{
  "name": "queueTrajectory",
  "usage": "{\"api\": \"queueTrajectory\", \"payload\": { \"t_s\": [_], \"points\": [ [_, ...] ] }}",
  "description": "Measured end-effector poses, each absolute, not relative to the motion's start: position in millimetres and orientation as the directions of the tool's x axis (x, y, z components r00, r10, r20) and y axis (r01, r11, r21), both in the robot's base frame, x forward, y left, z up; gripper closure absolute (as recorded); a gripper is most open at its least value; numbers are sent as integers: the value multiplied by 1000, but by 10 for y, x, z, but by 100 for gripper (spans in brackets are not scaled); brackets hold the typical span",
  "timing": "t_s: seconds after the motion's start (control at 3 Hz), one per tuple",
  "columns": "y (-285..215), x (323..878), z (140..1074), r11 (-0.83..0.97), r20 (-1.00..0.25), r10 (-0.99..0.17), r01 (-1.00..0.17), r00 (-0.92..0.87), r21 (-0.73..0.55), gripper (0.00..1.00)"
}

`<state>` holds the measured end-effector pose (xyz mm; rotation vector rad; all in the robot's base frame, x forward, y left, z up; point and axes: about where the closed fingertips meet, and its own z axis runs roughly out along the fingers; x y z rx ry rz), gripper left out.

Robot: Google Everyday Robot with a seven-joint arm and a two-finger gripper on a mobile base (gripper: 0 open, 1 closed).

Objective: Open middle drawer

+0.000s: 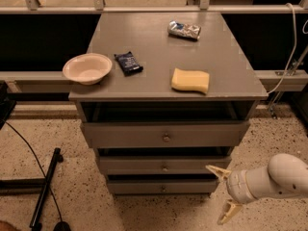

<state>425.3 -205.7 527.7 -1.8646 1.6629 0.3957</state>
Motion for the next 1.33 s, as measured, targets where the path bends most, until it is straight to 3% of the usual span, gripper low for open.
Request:
{"api": "queueTrajectory", "payload": {
  "t_s": [0.33, 1.33],
  "points": [
    [-1909, 4263, 5219, -83, -578, -765, -933, 284, -349, 0],
    [-2068, 4625, 4813, -140, -513, -782, -901, 355, -410, 0]
  ]
}}
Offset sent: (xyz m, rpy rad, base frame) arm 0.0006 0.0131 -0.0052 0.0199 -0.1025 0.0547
